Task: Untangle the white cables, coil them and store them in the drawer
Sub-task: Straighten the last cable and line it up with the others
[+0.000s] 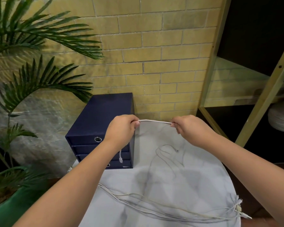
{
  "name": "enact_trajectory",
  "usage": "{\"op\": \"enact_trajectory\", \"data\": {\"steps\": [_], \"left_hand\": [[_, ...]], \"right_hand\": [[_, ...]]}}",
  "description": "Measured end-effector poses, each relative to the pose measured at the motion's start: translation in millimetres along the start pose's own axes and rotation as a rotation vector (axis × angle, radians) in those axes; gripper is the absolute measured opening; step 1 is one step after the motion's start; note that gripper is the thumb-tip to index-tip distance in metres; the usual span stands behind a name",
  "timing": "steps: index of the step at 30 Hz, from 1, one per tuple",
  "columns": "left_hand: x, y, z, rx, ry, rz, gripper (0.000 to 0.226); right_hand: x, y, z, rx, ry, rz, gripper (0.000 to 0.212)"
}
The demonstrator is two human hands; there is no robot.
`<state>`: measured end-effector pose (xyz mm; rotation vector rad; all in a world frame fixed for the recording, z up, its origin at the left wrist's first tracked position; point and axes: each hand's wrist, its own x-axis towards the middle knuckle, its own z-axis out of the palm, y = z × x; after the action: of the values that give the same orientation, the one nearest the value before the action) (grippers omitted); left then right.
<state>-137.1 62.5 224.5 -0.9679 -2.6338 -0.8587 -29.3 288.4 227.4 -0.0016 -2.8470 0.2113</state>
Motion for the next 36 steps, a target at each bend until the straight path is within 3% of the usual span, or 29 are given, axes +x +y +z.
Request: {"op": "enact_trajectory", "data": {"steps": [9,15,19,25,31,36], "left_hand": [[-21.8,9.8,5.0,0.085,0.051,0.170,0.018],[-15.7,7.8,-2.4,-0.036,-0.066,0.006,0.020],[-7.9,28.4,-0.9,-0.085,-0.069,0.060,0.025],[2.8,31.3,5.8,0.111,-0.015,0.068,0.031],[-0.6,23.5,3.9,0.049,-0.014,0.089,0.033],[-7.6,0.9,4.3,0.053,0.010,-0.009,0.038]], "right_hand": [[14.4,-3.4,-1.8,0.009,0.106,0.312,0.027],[9.2,-11.9,-2.5,0.054,0.124,0.161,0.026],[6.8,-28.1,0.2,0.005,0.148,0.038,0.028],[-0.5,-39.1,1.9,-0.038,0.279,-0.097,0.024],[4.2,-30.5,-3.2,-0.029,0.335,-0.062,0.025],[8.0,-21.9,-11.4,-0.060,0.370,-0.083,0.026]]}}
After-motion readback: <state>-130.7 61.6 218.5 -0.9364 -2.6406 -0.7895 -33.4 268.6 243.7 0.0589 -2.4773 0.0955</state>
